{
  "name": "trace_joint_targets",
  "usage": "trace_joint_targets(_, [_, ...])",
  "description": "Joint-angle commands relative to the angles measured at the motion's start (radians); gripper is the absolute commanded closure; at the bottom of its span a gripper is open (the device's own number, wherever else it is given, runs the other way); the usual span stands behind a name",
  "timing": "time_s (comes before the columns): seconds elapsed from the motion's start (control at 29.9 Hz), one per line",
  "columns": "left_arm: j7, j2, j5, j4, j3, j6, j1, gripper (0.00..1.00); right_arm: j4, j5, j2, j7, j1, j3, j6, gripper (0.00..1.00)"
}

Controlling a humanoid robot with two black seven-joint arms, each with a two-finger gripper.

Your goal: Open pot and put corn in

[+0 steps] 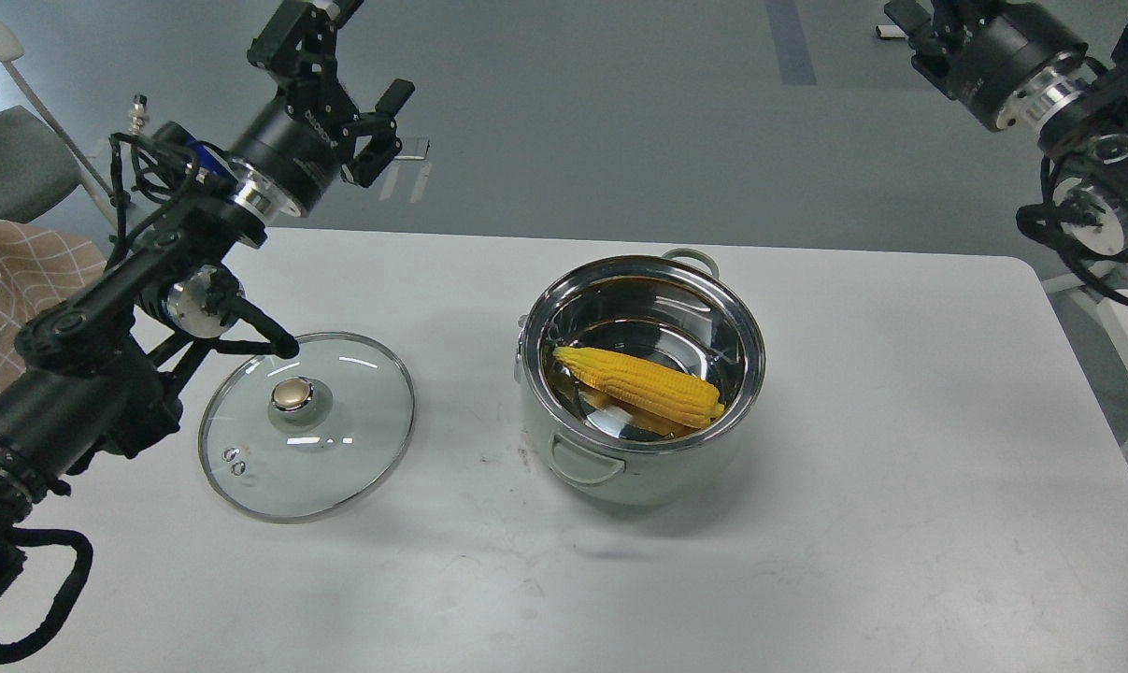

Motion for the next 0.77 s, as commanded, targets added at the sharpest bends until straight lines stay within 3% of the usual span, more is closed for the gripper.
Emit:
trace_joint_targets(0.0, [-0.001,-0.066,-0.002,0.076,-0.058,-0.065,0.033,0.02,-0.012,0.058,0.063,0.000,-0.102,0.102,0.045,0.00])
trace_joint_targets(0.17, [-0.004,-0.104,-0.003,0.171,-0.096,-0.065,0.052,0.02,-0.037,0.064,0.154,0.000,-0.191,0.227,0.059,0.00])
trace_joint_targets(0.4, [-0.001,-0.121,0.003,0.176,-0.096,-0.065,0.060,0.02,-0.049,0.116,0.201,0.000,-0.253,0.262,0.110,0.00])
trace_joint_targets(0.74, [-0.004,-0.146,-0.005,0.163,-0.096,-0.065,0.098,0.02,-0.051,0.116,0.209,0.000,-0.260,0.311,0.097,0.00])
